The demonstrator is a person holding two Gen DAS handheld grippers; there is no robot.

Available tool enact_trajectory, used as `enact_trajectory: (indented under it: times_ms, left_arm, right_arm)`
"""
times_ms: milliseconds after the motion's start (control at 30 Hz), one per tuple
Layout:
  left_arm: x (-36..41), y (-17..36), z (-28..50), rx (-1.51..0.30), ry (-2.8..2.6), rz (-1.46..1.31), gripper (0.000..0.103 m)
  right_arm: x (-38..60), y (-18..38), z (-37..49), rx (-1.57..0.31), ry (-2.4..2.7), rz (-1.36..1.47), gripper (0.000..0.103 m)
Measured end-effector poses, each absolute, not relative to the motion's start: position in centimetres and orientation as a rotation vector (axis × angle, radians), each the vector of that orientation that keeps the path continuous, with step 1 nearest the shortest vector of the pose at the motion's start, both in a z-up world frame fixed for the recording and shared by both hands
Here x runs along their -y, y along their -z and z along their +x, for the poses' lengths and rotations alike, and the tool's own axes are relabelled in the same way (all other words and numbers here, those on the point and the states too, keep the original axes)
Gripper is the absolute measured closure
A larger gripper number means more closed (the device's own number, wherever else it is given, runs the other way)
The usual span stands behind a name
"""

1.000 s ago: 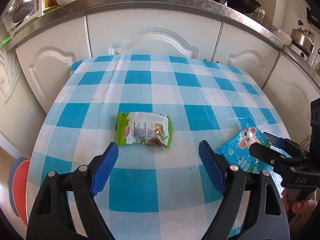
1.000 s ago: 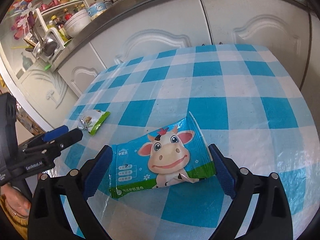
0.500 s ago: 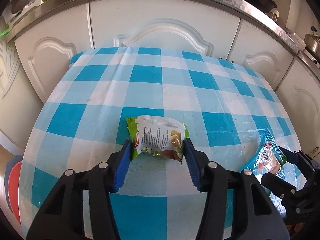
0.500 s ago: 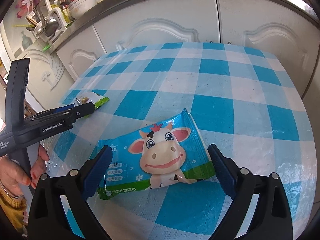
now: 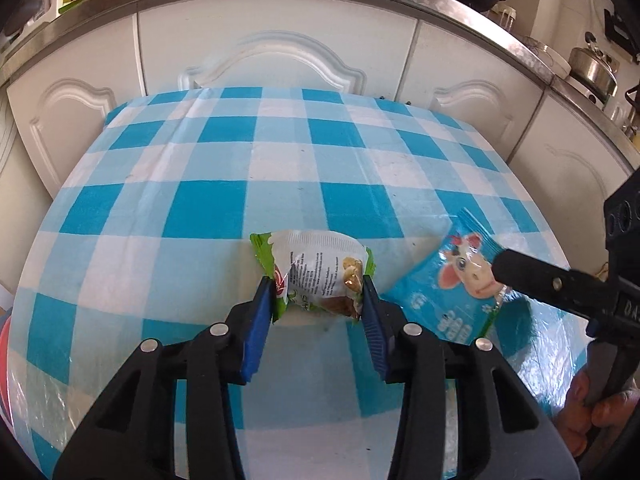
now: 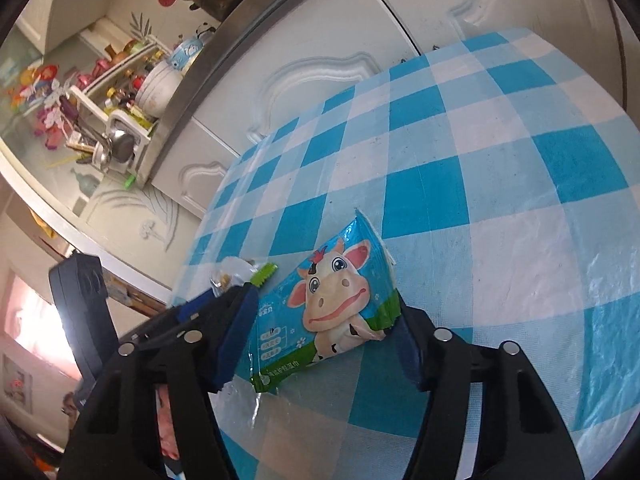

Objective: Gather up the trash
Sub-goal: 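Grasp the green-and-white wrapper with the left tool while the right tool grasps the cow-print pack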

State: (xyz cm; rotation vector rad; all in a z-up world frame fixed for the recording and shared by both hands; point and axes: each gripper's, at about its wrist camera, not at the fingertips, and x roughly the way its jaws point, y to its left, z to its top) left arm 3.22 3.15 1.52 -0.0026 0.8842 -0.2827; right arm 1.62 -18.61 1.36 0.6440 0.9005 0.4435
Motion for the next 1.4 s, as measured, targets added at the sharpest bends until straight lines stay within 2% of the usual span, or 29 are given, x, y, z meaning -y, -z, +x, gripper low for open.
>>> enact_trajectory:
  times_ms: [333,667,1033,1100,1233,1267,1300,1400]
  left_arm:
    - [-2.5,-1.3,1.4,-0.881,0.290,-0.010,0.059]
    - [-2.9,-1.2,0.8,-0.874,0.288,-0.033,0.060]
    - [-3.1,-1.2,0.7,-0.874,0.287,-0.036,0.060]
    - [-3.2,-1.2,0.5,-0.874,0.291,-0.034,0.060]
    - [-3.2,-1.2,-0.2,-0.875,0.305,-0.022,0.061]
    - [-3.3,-1.2,-0.3,-0.875,0.311,-0.023,0.061]
    - [-3.3,-1.2,-0.4,-0.876,0.315,-0.023,0.061]
    - [-3.4,-1.2,-0.6,-0.875,0.315,-0.025,0.061]
  right_arm:
    - [20.3,-1.3,1.7,-0.744,-0.675,0.959,0.048]
    - [18.9,-2.5,2.0,-0.717,-0.789,0.906,0.048]
    - [18.3,-2.7,1.7,-0.716,-0.863,0.873,0.036]
    - [18.1,-2.9,1.5,-0.714,-0.877,0.856,0.025]
    - [15.5,-4.3,1.1,-0.785,-0.715,0.534,0.025]
    - [14.6,-4.3,1.0,-0.816,-0.668,0.439,0.032]
    - [13.8,-4.2,1.0,-0.840,-0.620,0.364,0.046]
    - [12.9,-3.7,1.1,-0.881,-0.575,0.295,0.069]
